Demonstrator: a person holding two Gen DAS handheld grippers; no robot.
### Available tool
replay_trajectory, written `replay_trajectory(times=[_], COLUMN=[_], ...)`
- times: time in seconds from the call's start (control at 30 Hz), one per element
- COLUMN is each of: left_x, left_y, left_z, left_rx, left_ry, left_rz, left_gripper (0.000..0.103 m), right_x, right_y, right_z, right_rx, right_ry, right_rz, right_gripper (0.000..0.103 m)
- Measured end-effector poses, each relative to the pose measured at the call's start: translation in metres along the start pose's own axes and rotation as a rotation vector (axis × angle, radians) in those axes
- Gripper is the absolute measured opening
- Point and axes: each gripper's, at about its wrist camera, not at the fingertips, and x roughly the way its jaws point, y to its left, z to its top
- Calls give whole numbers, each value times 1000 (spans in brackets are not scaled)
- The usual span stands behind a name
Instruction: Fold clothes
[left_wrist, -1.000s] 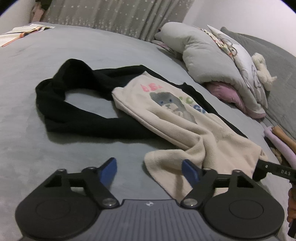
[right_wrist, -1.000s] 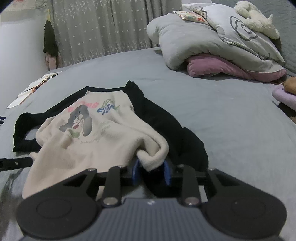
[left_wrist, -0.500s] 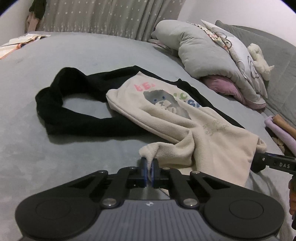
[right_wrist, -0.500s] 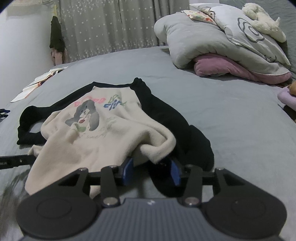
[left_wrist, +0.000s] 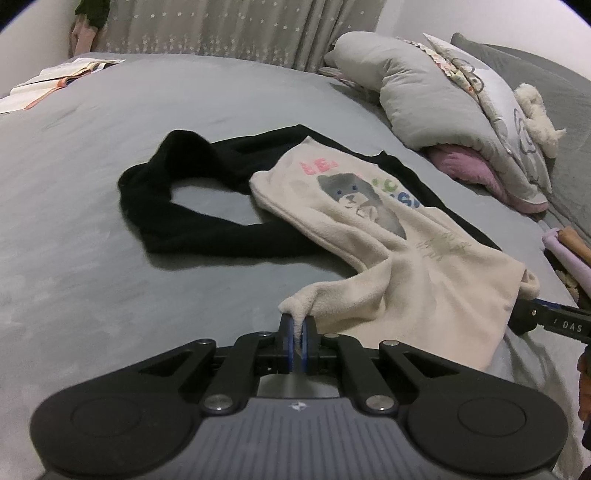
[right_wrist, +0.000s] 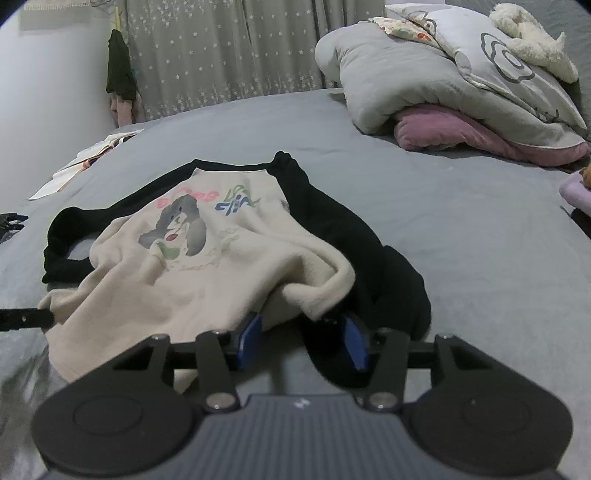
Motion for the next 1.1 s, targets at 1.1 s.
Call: replay_trajectory(times=[1.1], left_x=[10], left_y=[13], left_z=[-7], left_rx=[-48], left_ry=[70], left_rz=[-9], left_gripper=[16], right_x=[12], right_y=[9], right_z=[-9], right_rx=[3], right_ry=[76], right_rz=[89], right_gripper=[74])
